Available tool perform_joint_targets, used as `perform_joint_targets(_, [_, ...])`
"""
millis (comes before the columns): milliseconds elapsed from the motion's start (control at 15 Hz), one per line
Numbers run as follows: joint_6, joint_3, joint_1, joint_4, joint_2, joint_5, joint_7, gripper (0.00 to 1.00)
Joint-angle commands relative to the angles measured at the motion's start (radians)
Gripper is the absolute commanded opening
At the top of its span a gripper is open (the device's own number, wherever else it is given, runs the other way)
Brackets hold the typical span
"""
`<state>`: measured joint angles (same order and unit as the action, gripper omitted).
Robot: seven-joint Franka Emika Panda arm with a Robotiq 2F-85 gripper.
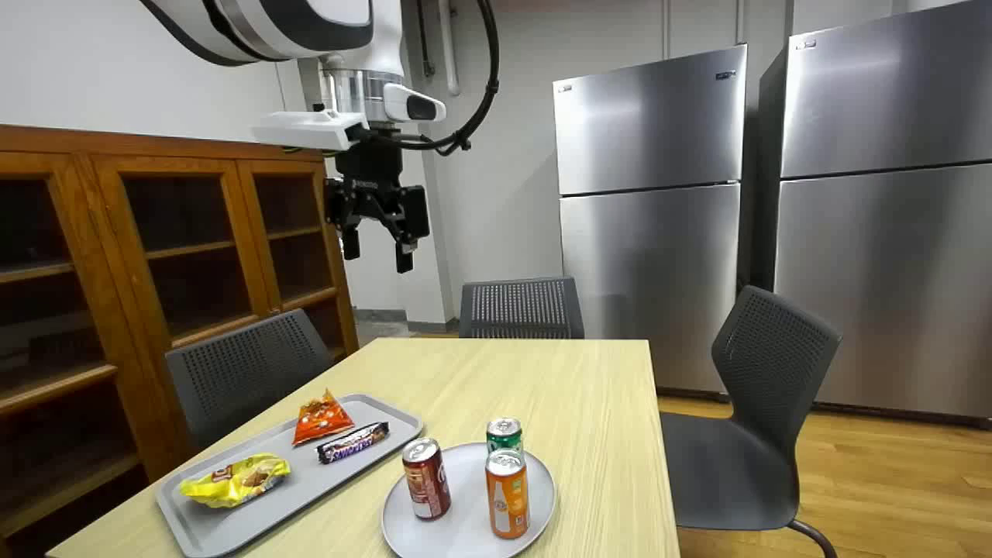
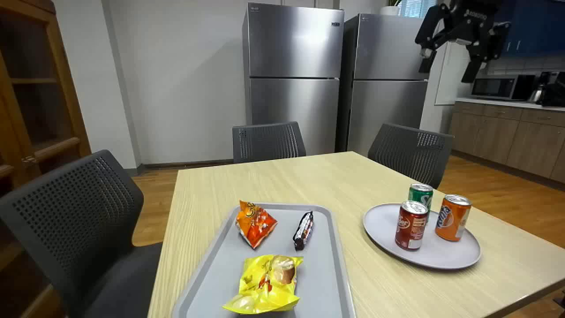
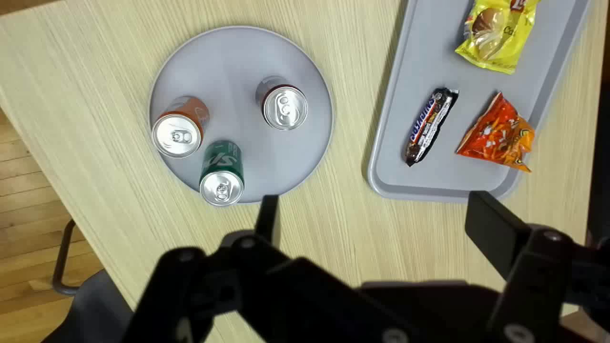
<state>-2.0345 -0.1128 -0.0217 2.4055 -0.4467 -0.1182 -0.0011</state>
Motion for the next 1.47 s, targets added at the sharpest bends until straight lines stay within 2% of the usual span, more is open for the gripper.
perform_joint_targets(0, [0.003,0.012,-0.014,-0.002,0.001,-0.006,-0.005,1.0])
perform_joint_targets(1133, [0.003,0.012,-0.014,-0.002,0.001,-0.006,-0.005,1.0])
perform_joint_targets(1400, [-0.029,0.039,-0.012,-0.002,0.016,0.017,0.021,1.0])
